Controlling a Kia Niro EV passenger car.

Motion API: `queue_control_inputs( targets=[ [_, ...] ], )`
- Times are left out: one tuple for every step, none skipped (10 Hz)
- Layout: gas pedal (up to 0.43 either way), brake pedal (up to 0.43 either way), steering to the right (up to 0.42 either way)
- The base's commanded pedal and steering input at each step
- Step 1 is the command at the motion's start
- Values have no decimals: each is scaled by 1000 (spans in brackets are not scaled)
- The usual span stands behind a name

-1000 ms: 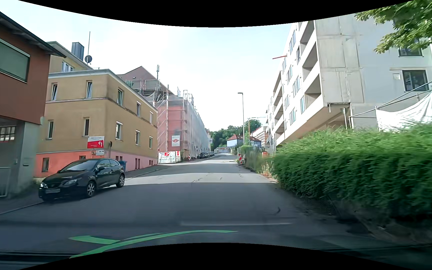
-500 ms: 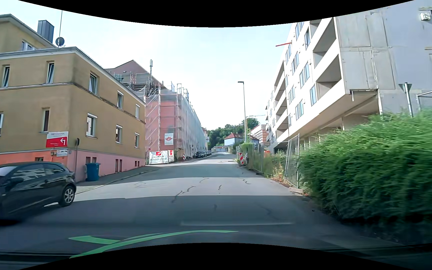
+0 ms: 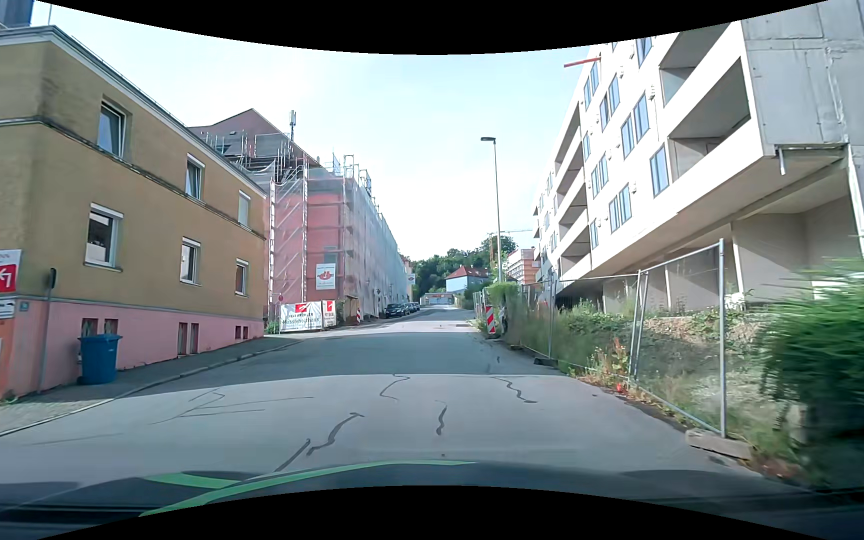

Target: Follow the waypoints while adhering to traffic rules and regulations

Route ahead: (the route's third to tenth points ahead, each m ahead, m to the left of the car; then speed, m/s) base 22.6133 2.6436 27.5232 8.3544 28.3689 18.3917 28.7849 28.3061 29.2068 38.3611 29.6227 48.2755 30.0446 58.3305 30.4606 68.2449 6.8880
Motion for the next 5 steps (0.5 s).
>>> queue_control_inputs(
  targets=[
    [59, 0, 7],
    [59, 0, 7],
    [59, 0, 7],
    [59, 0, 7],
    [59, 0, 6]
  ],
)
